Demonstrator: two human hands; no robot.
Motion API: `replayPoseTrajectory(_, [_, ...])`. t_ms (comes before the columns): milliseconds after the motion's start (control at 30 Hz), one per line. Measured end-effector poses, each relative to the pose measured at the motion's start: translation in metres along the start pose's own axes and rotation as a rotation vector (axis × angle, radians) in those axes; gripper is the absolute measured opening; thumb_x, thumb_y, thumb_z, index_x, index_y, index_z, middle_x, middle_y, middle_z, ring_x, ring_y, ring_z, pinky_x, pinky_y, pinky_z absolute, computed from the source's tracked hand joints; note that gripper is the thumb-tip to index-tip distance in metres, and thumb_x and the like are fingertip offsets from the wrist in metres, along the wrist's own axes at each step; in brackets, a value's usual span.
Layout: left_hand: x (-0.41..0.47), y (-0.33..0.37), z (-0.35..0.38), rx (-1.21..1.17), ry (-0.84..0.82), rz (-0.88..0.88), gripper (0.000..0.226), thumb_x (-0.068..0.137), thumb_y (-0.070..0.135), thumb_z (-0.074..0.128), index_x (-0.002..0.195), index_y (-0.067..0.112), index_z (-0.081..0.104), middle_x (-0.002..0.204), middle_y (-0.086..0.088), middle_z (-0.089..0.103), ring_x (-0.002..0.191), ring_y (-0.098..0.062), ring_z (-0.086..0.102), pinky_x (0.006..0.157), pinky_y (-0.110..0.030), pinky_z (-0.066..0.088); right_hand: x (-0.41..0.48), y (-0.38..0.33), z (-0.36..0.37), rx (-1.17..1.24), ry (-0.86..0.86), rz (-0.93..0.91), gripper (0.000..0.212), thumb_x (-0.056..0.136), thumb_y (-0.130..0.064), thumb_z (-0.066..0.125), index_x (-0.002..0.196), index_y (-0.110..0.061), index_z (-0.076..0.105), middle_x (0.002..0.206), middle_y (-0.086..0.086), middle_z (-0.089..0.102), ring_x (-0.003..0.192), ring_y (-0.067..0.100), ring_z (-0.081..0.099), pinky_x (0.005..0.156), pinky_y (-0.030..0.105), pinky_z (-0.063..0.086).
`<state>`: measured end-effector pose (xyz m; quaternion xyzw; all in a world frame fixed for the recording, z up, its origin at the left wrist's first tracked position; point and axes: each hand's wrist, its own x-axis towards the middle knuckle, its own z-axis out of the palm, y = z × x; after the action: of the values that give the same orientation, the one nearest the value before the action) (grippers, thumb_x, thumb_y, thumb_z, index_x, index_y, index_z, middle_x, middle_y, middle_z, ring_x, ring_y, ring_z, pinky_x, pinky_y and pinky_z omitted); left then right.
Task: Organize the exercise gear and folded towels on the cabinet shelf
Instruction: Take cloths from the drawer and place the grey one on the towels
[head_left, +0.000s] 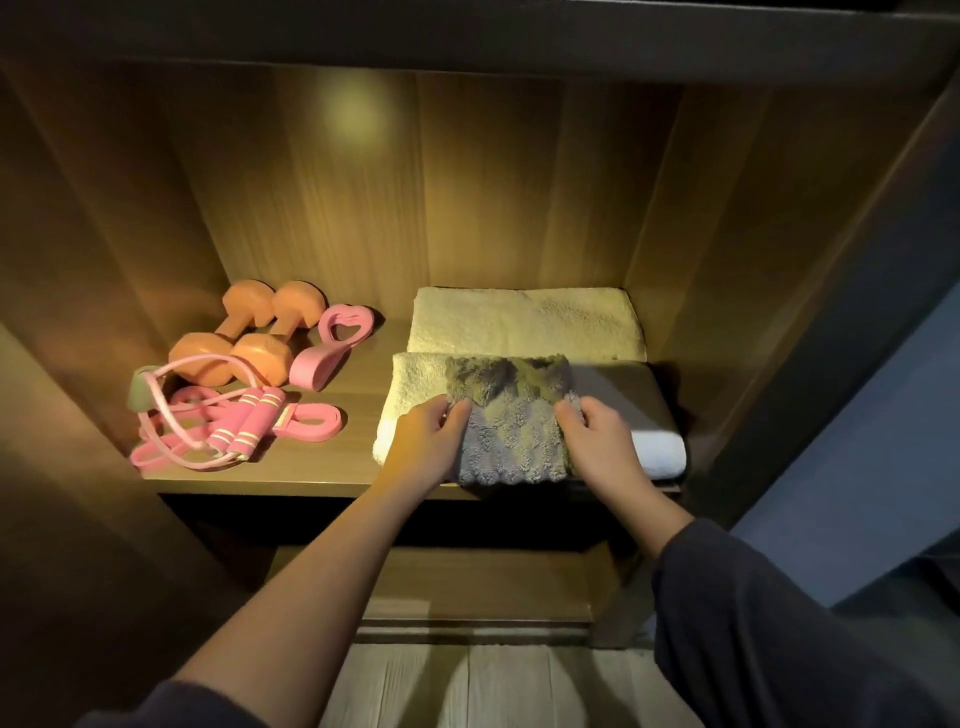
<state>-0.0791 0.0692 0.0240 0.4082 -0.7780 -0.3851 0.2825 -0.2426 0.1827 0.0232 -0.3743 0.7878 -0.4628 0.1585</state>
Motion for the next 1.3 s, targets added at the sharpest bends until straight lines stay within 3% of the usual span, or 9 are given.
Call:
replayPoseTrajectory(333, [0.026, 0.001, 0.014, 0.209, -0.037, -0.237, 0.049, 0.097, 0.041, 0.049, 0.057, 0.013, 0.050, 0.058, -0.006, 0.055, 0.058, -0.022, 0.056, 0.050, -0.024, 0.037, 0.020, 0.005, 0.001, -0.316, -0.037, 0.228, 0.037, 0.100, -0.037, 0.038, 0.068, -0.020, 0.042, 0.068, 0.003, 0.048, 0.072, 0.028, 0.052, 0.058, 0.032, 0.034])
replayPoseTrajectory(500, [0.024, 0.002, 0.016, 0.307, 0.040, -0.257, 0.040, 0.096, 0.038, 0.050, 0.063, 0.016, 0.048, 0.062, -0.001, 0.051, 0.056, -0.014, 0.046, 0.049, -0.025, 0.029, 0.020, -0.003, 0.006, -0.480, 0.053, 0.173, 0.027, 0.099, -0.040, 0.041, 0.104, -0.016, 0.054, 0.087, 0.005, 0.056, 0.082, 0.029, 0.053, 0.067, 0.034, 0.039])
replayPoseTrajectory(667, [0.025, 0.003, 0.015, 0.296, 0.019, -0.267, 0.038, 0.095, 0.040, 0.049, 0.068, 0.014, 0.053, 0.066, -0.005, 0.058, 0.064, -0.024, 0.058, 0.051, -0.025, 0.035, 0.017, -0.016, 0.005, -0.752, 0.118, -0.268, 0.033, 0.098, -0.033, 0.041, 0.122, -0.013, 0.054, 0.092, 0.001, 0.056, 0.103, 0.030, 0.060, 0.082, 0.040, 0.041])
replayPoseTrajectory(733, [0.025, 0.003, 0.014, 0.250, 0.008, -0.267, 0.040, 0.096, 0.041, 0.051, 0.068, 0.012, 0.054, 0.066, -0.007, 0.060, 0.069, -0.027, 0.061, 0.054, -0.027, 0.040, 0.024, -0.019, 0.011, -0.719, -0.109, -0.386, 0.048, 0.102, -0.037, 0.033, 0.145, -0.016, 0.040, 0.139, -0.001, 0.051, 0.141, 0.025, 0.036, 0.106, 0.046, 0.032])
replayPoseTrajectory(767, [0.025, 0.003, 0.013, 0.197, 0.003, -0.270, 0.040, 0.095, 0.041, 0.052, 0.070, 0.010, 0.056, 0.065, -0.007, 0.060, 0.069, -0.027, 0.061, 0.057, -0.028, 0.041, 0.028, -0.018, 0.015, -0.727, -0.250, -0.380, 0.054, 0.104, -0.040, 0.027, 0.154, -0.021, 0.025, 0.159, -0.006, 0.027, 0.150, 0.017, 0.014, 0.117, 0.047, 0.019])
replayPoseTrajectory(833, [0.023, 0.000, 0.009, -0.074, -0.034, -0.309, 0.035, 0.093, 0.038, 0.058, 0.081, 0.005, 0.061, 0.065, -0.005, 0.060, 0.065, -0.024, 0.059, 0.063, -0.032, 0.048, 0.037, -0.012, 0.021, -0.770, -0.435, -0.290, 0.057, 0.105, -0.045, 0.019, 0.157, -0.027, 0.003, 0.163, -0.013, -0.004, 0.150, 0.010, -0.007, 0.121, 0.049, 0.000])
replayPoseTrajectory(967, [0.014, -0.006, -0.008, -0.588, -0.296, -0.366, 0.028, 0.084, 0.027, 0.069, 0.095, 0.003, 0.060, 0.071, -0.003, 0.060, 0.062, -0.017, 0.055, 0.057, -0.029, 0.046, 0.046, 0.001, 0.029, -0.836, -0.504, -0.236, 0.059, 0.105, -0.045, 0.015, 0.156, -0.025, -0.007, 0.162, -0.011, -0.015, 0.150, 0.012, -0.013, 0.119, 0.055, -0.006])
replayPoseTrajectory(1167, [0.018, 0.008, -0.010, -0.231, -0.519, -0.272, 0.029, 0.083, 0.027, 0.073, 0.102, 0.008, 0.061, 0.089, -0.003, 0.067, 0.072, -0.014, 0.060, 0.055, -0.020, 0.046, 0.047, 0.005, 0.029, -0.861, -0.479, -0.276, 0.059, 0.105, -0.043, 0.013, 0.156, -0.021, -0.005, 0.164, -0.006, -0.010, 0.150, 0.014, -0.009, 0.119, 0.056, -0.001])
replayPoseTrajectory(1300, [0.020, 0.012, -0.002, -0.013, -0.385, -0.224, 0.027, 0.083, 0.026, 0.069, 0.094, 0.001, 0.066, 0.090, -0.016, 0.070, 0.072, -0.020, 0.061, 0.065, -0.029, 0.049, 0.045, 0.007, 0.030, -0.827, -0.448, -0.296, 0.059, 0.104, -0.045, 0.015, 0.157, -0.026, -0.005, 0.164, -0.008, -0.007, 0.151, 0.014, -0.006, 0.119, 0.055, 0.000])
